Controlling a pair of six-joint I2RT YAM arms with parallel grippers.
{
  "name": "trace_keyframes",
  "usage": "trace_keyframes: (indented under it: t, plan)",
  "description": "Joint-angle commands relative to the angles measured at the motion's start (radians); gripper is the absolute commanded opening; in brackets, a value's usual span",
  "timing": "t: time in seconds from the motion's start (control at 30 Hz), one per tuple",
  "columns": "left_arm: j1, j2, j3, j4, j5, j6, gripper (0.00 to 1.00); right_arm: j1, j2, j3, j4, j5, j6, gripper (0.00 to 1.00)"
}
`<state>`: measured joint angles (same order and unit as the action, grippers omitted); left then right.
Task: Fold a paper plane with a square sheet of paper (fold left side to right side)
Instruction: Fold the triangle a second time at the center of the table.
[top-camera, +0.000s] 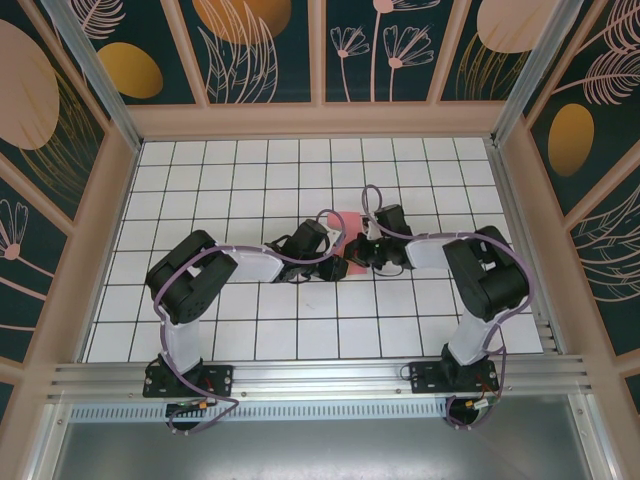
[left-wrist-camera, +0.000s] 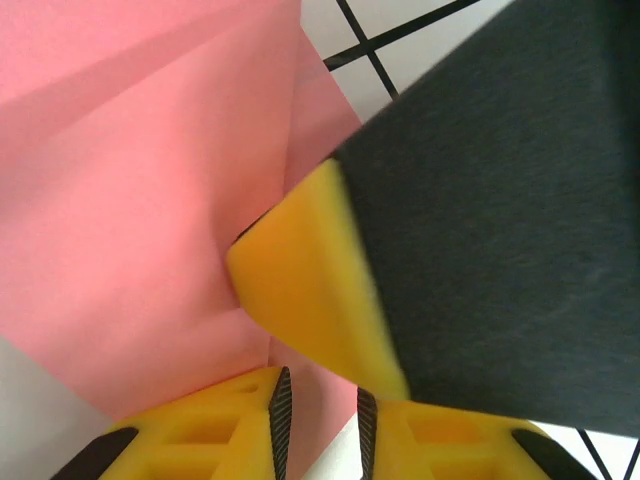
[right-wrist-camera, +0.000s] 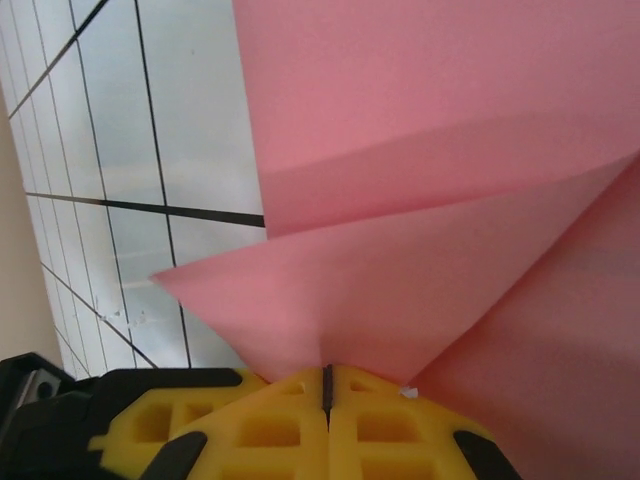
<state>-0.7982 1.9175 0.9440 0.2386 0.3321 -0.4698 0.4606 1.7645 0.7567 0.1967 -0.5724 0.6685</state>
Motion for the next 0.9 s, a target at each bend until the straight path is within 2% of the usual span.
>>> trace_keyframes:
  t: [0.0,0.27,0.87]
  plan:
    - [-0.006,0.003,-0.037,-0.113,-0.009,-0.014,0.29,0.012,0.042,0.039,0.014,0.020,-0.006,0.01]
    - [-0.006,0.000,-0.053,-0.125,-0.031,-0.016,0.28,0.005,0.075,0.109,-0.113,0.159,-0.098,0.02]
    - [-0.004,0.001,-0.078,-0.117,-0.030,-0.017,0.28,-0.104,0.141,0.233,-0.226,0.223,-0.221,0.03]
